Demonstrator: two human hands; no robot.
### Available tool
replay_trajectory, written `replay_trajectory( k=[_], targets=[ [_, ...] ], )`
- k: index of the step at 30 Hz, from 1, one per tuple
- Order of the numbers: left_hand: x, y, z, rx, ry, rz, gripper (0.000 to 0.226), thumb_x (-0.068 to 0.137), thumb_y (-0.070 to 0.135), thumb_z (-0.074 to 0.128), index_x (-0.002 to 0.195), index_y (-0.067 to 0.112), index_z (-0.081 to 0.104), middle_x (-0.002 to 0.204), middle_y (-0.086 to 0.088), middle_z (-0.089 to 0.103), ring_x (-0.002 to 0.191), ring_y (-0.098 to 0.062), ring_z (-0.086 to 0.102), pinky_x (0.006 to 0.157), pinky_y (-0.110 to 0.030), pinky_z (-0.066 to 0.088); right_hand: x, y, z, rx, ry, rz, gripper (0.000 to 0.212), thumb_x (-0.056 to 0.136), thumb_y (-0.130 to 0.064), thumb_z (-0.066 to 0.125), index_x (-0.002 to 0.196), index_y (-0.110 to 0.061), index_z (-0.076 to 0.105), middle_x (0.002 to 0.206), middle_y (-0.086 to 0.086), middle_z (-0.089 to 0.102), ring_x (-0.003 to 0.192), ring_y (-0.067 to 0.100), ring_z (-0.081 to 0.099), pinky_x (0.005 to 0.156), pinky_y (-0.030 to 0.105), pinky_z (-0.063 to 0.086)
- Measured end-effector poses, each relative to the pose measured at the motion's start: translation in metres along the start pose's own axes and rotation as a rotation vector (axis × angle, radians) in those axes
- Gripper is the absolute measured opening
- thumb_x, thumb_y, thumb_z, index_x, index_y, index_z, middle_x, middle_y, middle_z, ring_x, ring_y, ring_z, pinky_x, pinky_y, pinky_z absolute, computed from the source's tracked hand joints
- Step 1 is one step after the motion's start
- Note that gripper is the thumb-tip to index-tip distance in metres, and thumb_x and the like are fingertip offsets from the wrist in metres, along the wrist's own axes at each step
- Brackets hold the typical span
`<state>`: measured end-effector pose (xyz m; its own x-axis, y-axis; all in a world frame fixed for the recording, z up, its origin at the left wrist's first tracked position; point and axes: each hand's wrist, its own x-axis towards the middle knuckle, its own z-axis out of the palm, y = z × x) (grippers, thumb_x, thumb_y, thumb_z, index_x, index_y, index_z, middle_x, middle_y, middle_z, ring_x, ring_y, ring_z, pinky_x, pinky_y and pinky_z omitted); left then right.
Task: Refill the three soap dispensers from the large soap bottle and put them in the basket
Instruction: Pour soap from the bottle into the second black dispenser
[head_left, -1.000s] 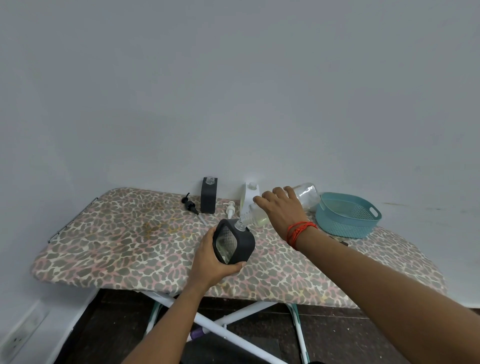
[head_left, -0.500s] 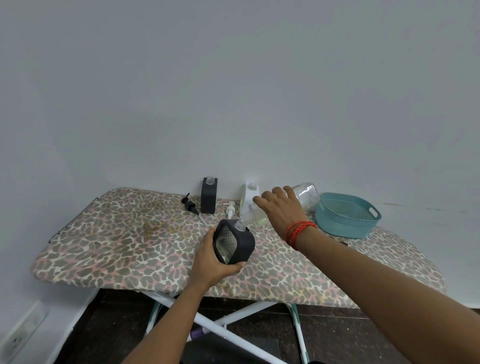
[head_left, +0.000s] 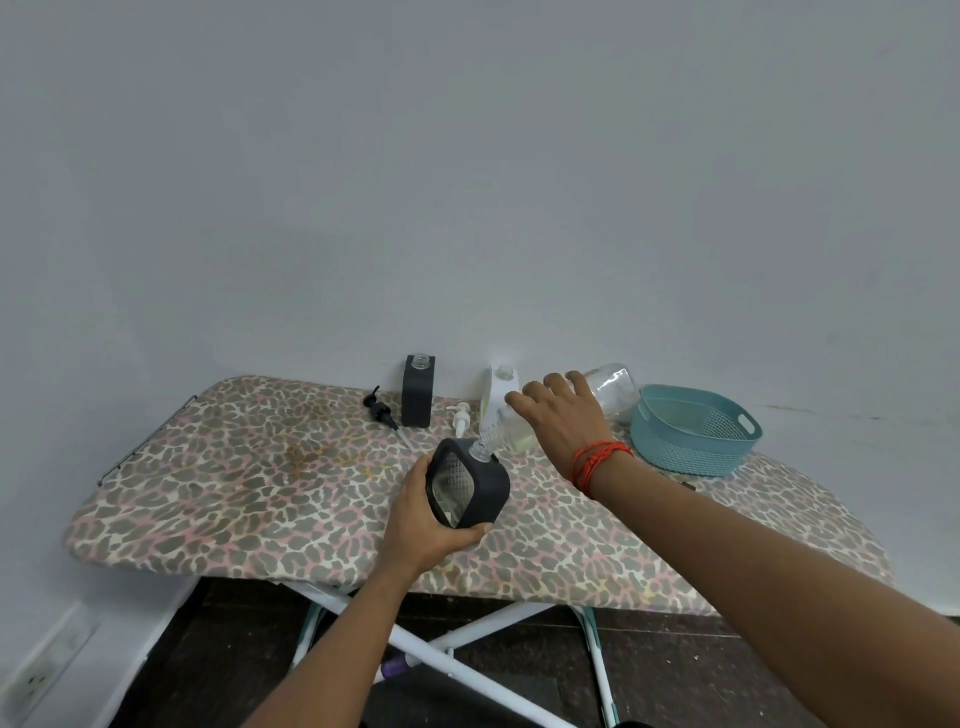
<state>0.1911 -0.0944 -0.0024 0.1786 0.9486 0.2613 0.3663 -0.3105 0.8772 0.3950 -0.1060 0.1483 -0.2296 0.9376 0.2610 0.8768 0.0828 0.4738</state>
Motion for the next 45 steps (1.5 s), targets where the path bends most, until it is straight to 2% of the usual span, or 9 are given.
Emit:
replay_trajectory(
  k=[5, 12, 22, 26, 37, 45],
  targets=[
    [0.0003, -0.0014, -0.0003, 0.02, -0.005, -0.007, 0.126, 0.05, 0.063, 0.093, 0.153, 0.022, 0.032, 0.145, 0.008, 0.046, 0.132, -0.01, 0.044, 0.11, -0.035, 0.043, 0.0007, -0.0007, -0.0005, 0.0, -0.001, -0.005, 0.062, 0.077, 0.006, 0.057, 0.13, -0.023, 0.049, 0.117, 0.003, 0.061, 0.111, 0.032, 0.053, 0.108, 0.053, 0.033],
    [0.0016, -0.0032, 0.0, 0.018, -0.012, -0.009, 0.124, 0.049, 0.066, 0.092, 0.151, 0.025, 0.035, 0.143, 0.008, 0.049, 0.13, -0.012, 0.049, 0.108, -0.04, 0.048, -0.0001, -0.001, -0.0012, -0.001, 0.007, -0.009, 0.061, 0.076, 0.006, 0.055, 0.13, -0.023, 0.049, 0.116, 0.003, 0.061, 0.111, 0.032, 0.053, 0.108, 0.053, 0.033],
    [0.0017, -0.004, 0.0003, 0.016, -0.009, -0.007, 0.126, 0.048, 0.065, 0.092, 0.152, 0.024, 0.034, 0.144, 0.007, 0.048, 0.132, -0.013, 0.048, 0.11, -0.04, 0.046, 0.0005, -0.0026, -0.0011, -0.018, 0.023, -0.01, 0.057, 0.075, 0.005, 0.058, 0.124, -0.023, 0.053, 0.11, 0.003, 0.063, 0.105, 0.032, 0.056, 0.104, 0.053, 0.037],
    [0.0009, -0.0028, 0.0003, 0.009, -0.013, -0.014, 0.126, 0.049, 0.061, 0.093, 0.153, 0.022, 0.033, 0.145, 0.007, 0.046, 0.133, -0.012, 0.045, 0.11, -0.036, 0.044, 0.0005, -0.0035, -0.0025, -0.019, 0.021, -0.016, 0.058, 0.076, 0.005, 0.058, 0.126, -0.023, 0.052, 0.112, 0.004, 0.063, 0.107, 0.033, 0.055, 0.105, 0.053, 0.036],
    [0.0004, -0.004, 0.0, 0.029, -0.014, -0.021, 0.127, 0.048, 0.065, 0.09, 0.152, 0.021, 0.033, 0.144, 0.005, 0.045, 0.133, -0.015, 0.046, 0.11, -0.042, 0.045, 0.0003, -0.0053, -0.0086, -0.027, 0.004, -0.025, 0.06, 0.08, 0.004, 0.056, 0.132, -0.024, 0.046, 0.119, 0.004, 0.06, 0.114, 0.032, 0.052, 0.109, 0.053, 0.031],
    [0.0004, -0.0035, 0.0005, 0.039, -0.012, -0.016, 0.128, 0.049, 0.065, 0.088, 0.153, 0.02, 0.03, 0.148, 0.003, 0.043, 0.136, -0.017, 0.043, 0.113, -0.043, 0.043, 0.0015, -0.0066, -0.009, -0.045, 0.048, -0.04, 0.058, 0.073, 0.003, 0.063, 0.124, -0.023, 0.055, 0.109, 0.005, 0.065, 0.103, 0.033, 0.058, 0.103, 0.054, 0.038]
  ],
)
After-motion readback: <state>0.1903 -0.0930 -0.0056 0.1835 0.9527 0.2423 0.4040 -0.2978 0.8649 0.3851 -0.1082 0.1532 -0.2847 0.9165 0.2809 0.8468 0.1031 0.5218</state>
